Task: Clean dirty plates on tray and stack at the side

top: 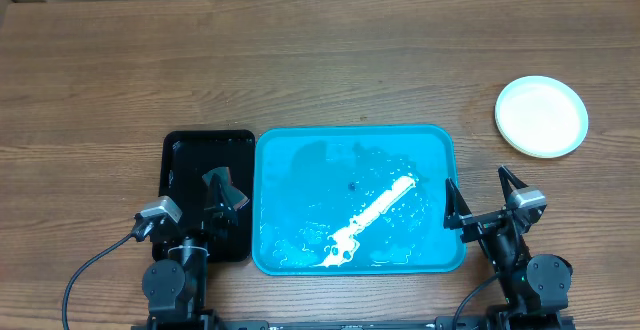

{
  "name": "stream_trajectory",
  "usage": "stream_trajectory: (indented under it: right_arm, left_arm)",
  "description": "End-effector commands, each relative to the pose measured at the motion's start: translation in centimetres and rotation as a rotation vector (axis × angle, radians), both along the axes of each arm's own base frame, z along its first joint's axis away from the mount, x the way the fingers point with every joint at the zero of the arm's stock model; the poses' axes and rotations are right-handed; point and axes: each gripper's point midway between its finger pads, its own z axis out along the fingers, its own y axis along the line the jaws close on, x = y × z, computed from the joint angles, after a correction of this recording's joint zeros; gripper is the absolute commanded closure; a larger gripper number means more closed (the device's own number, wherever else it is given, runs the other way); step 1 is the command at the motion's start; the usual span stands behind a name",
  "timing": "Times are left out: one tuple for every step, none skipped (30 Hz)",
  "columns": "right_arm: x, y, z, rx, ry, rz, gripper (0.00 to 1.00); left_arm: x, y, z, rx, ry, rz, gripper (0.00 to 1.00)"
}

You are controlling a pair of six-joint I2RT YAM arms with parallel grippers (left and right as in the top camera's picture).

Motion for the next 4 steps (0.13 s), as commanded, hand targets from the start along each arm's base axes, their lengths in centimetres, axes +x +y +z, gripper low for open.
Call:
stream_trajectory:
  right_arm:
    - [0.03, -0.04, -0.2, 0.001, -0.003, -0.005, 0.0]
    - [0.03, -0.04, -0.2, 0.001, -0.003, -0.005, 0.0]
    - [0.03, -0.04, -0.2, 0.001, -0.003, -0.005, 0.0]
    - [0.03, -0.04, -0.2, 0.001, -0.003, -0.005, 0.0]
  left_arm:
    - [-0.02, -0.05, 0.08, 0.007, -0.007, -0.006, 0.0]
    - [-0.02, -0.05, 0.09, 0.007, -0.008, -0.006, 0.0]
    - [-0.02, -0.05, 0.08, 0.007, -0.007, -0.006, 0.0]
    - [-0.02, -0.05, 0.08, 0.007, -0.007, -0.006, 0.0]
